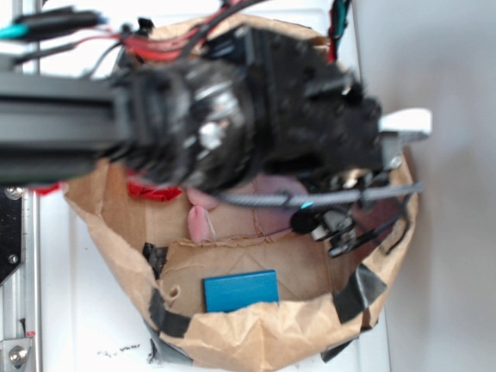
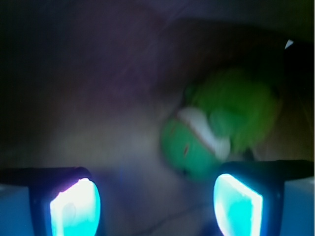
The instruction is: Grab the green animal.
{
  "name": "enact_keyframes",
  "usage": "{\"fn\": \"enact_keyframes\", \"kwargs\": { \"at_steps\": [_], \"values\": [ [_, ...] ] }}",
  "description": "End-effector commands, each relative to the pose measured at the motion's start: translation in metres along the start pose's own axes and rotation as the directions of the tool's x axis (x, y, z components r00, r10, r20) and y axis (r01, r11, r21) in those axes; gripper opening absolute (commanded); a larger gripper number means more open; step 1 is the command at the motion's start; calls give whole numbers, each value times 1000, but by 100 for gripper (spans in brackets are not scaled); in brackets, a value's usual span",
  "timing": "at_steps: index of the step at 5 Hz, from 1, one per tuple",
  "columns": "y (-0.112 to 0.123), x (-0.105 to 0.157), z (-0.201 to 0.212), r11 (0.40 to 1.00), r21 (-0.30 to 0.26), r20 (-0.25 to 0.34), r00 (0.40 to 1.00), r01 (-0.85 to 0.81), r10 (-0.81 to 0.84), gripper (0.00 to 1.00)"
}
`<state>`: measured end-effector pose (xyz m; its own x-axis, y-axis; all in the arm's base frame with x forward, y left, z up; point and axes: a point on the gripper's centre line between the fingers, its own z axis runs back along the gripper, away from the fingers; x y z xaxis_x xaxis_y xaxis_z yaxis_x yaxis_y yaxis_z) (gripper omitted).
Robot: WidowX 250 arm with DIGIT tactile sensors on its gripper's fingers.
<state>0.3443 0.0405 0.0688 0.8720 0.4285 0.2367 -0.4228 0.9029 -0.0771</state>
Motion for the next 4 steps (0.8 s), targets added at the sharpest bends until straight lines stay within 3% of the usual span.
{"fn": "enact_keyframes", "kwargs": {
  "at_steps": [1,2,3,4],
  "values": [
    [3,33,10,995,58,116,991,-77,70,100],
    [7,20,17,989,106,116,989,-105,93,100],
    [10,15,28,974,96,68,978,-203,198,100],
    [10,7,39,960,44,73,960,-276,272,100]
  ]
}}
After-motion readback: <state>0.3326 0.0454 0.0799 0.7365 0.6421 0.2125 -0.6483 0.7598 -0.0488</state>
